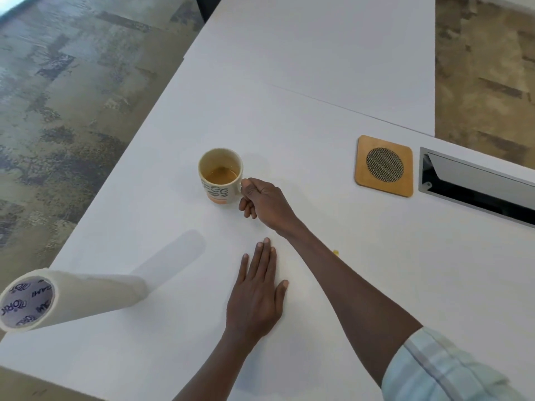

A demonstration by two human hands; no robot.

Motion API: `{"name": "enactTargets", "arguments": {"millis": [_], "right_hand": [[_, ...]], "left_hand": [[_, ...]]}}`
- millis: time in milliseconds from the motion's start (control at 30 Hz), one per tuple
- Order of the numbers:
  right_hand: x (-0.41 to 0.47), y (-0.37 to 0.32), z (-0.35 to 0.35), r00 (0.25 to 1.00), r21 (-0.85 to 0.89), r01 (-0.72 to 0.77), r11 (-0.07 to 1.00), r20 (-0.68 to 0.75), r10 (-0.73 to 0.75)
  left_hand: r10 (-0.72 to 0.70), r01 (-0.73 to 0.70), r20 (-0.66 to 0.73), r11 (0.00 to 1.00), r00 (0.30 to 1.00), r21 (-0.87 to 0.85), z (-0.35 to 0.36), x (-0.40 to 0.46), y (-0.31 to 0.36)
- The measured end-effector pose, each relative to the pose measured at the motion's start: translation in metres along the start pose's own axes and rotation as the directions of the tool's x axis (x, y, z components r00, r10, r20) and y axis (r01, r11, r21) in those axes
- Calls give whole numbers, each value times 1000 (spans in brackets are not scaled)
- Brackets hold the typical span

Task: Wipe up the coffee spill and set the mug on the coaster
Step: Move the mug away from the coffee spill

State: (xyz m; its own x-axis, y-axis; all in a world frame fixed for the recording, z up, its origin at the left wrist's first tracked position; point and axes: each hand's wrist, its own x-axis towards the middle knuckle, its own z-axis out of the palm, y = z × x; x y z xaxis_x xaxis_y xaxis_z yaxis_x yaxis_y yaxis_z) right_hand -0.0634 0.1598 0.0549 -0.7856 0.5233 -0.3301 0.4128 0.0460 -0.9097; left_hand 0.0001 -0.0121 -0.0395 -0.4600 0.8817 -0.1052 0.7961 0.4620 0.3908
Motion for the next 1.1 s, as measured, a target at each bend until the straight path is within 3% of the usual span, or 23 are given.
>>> {"name": "enactTargets", "arguments": {"millis": [600,867,1000,1100], "right_hand": [[1,10,-5,996,-63,-26,998,88,31],[-30,15,-7,994,-199,31,979,-101,-52],[-55,10,1,979,-211,79,974,-169,-116],[-76,2,8,970,-249,97,964,-194,-148]], "left_hand": [[-6,6,-2,1000,1000,7,0,1,0],[7,-7,6,1000,1000,3,-5,0,0],[27,-28,125,1000,992,5,-21,1,2],[54,-33,217,994,975,-100,-46,-6,4]]}}
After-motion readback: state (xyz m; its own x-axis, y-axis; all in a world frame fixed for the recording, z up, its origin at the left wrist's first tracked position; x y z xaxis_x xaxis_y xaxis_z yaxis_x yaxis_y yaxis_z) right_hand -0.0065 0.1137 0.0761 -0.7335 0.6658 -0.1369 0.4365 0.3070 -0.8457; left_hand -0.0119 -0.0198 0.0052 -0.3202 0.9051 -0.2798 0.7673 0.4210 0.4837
